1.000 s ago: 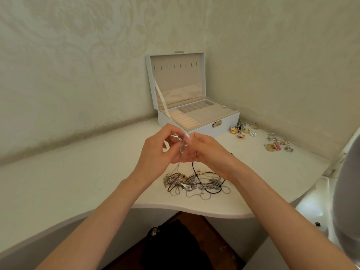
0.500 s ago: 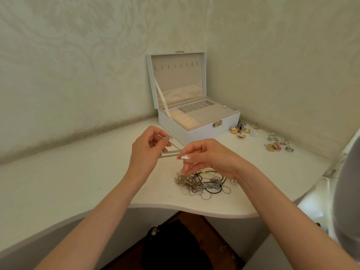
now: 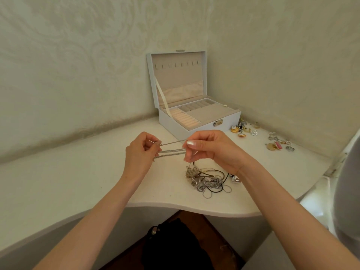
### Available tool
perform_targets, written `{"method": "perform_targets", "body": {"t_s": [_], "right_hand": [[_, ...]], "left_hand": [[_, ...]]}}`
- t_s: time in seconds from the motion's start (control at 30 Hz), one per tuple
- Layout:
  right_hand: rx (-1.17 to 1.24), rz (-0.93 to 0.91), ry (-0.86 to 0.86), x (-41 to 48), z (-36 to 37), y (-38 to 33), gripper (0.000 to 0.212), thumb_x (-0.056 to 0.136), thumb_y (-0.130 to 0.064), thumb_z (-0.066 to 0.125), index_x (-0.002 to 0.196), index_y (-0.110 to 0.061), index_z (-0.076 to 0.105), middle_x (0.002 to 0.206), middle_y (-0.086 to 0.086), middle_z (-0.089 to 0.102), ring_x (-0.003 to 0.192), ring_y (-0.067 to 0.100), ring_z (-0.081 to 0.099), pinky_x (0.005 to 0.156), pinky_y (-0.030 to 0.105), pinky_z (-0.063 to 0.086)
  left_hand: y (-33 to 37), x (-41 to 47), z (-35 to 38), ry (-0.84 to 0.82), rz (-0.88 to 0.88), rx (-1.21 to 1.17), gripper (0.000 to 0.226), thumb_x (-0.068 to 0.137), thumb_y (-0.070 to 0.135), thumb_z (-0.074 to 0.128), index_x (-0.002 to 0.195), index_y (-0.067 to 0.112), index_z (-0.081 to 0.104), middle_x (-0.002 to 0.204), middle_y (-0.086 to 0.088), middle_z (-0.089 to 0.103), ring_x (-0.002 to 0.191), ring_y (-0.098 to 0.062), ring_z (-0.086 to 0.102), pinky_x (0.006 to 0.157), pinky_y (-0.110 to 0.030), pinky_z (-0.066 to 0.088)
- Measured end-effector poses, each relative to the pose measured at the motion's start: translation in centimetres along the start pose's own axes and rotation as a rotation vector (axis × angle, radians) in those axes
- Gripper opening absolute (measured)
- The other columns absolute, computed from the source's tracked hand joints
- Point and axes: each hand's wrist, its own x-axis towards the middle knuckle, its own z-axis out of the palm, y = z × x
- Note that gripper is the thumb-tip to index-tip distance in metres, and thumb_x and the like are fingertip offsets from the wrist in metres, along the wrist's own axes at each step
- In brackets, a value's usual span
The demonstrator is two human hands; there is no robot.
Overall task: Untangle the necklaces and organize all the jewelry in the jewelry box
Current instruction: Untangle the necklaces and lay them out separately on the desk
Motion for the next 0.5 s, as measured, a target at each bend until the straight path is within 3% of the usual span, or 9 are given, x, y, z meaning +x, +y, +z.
{"method": "perform_targets", "body": {"t_s": [0.2, 0.33, 0.5], "right_hand": [[0.054, -0.051, -0.027, -0.1, -0.1, -0.3, 0.01, 0.078, -0.013, 0.061, 0.082, -0.009, 0.069, 0.069, 0.008, 0.067, 0.066, 0.019, 0.066, 0.064, 0.027, 0.055], [0.067, -0.082, -0.04, -0.1, -0.4, -0.1, 0.013, 0.078, -0.01, 0.061, 0.084, -0.014, 0.072, 0.069, 0.009, 0.066, 0.066, 0.019, 0.066, 0.065, 0.027, 0.055], [0.021, -0.097, 0.012, 0.0, -0.5, 0.1, 0.01, 0.075, -0.012, 0.064, 0.081, -0.013, 0.071, 0.066, 0.002, 0.067, 0.065, 0.013, 0.063, 0.067, 0.023, 0.051]], "left_hand": [[-0.9, 0.5, -0.6, 0.041, -0.008, 0.075, 0.006, 0.087, 0.008, 0.059, 0.084, 0.013, 0.061, 0.072, -0.004, 0.068, 0.054, 0.001, 0.06, 0.057, -0.021, 0.045], [-1.3, 1.0, -0.7, 0.07, -0.028, 0.098, 0.005, 0.087, 0.008, 0.059, 0.085, 0.012, 0.061, 0.072, -0.003, 0.068, 0.062, -0.007, 0.062, 0.063, -0.028, 0.047], [-1.6, 1.2, -1.2, 0.094, -0.047, 0.096, 0.004, 0.087, 0.007, 0.058, 0.086, 0.01, 0.061, 0.073, -0.003, 0.067, 0.064, -0.01, 0.062, 0.065, -0.029, 0.049]]}}
